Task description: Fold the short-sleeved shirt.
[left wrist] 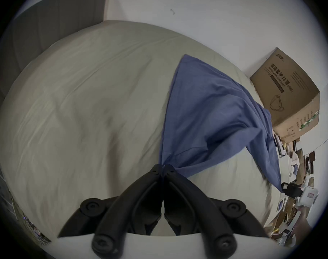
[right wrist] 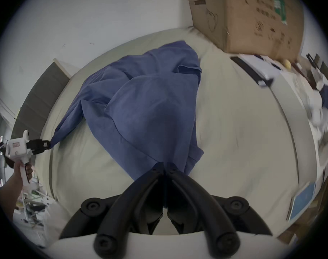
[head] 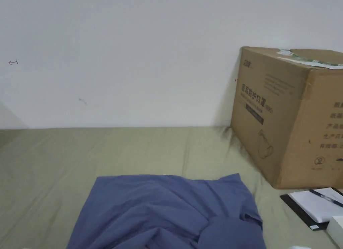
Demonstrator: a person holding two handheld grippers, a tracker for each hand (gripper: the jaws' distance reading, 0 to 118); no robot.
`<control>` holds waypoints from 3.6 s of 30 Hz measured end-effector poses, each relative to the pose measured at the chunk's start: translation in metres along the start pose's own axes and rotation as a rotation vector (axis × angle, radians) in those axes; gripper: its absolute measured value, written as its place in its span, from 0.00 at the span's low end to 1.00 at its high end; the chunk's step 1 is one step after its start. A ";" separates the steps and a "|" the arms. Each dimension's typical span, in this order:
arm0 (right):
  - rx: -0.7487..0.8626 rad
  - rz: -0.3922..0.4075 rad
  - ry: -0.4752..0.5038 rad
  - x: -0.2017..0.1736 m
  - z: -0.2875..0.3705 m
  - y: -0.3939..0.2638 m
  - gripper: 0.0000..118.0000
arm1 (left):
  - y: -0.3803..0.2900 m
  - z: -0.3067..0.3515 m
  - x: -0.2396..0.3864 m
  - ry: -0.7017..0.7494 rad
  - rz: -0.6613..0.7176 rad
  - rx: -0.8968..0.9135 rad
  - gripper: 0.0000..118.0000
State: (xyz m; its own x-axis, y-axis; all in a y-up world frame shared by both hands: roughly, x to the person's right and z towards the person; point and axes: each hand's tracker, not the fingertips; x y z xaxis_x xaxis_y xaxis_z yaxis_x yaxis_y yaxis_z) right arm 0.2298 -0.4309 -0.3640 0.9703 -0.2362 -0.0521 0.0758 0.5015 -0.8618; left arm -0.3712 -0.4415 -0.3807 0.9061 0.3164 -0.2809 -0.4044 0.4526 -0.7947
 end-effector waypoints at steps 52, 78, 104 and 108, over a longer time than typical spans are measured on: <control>0.558 0.149 0.079 -0.108 0.179 -0.116 0.00 | -0.097 0.140 -0.012 -0.155 -0.269 -0.193 0.00; 0.111 -0.176 -0.085 0.034 0.089 -0.109 0.17 | -0.142 0.112 -0.023 -0.086 -0.204 0.108 0.02; 0.067 -0.209 -0.051 0.050 0.083 -0.063 0.05 | -0.058 0.093 0.011 -0.111 -0.126 0.089 0.02; -0.024 -0.306 -0.038 0.059 0.064 -0.005 0.05 | 0.001 0.054 0.034 -0.096 -0.120 0.075 0.02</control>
State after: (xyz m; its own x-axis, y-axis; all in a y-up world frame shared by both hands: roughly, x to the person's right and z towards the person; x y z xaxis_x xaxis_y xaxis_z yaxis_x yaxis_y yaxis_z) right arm 0.3013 -0.3938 -0.3306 0.9110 -0.3419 0.2306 0.3611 0.3915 -0.8464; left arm -0.3476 -0.3854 -0.3619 0.9337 0.3334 -0.1308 -0.3057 0.5519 -0.7758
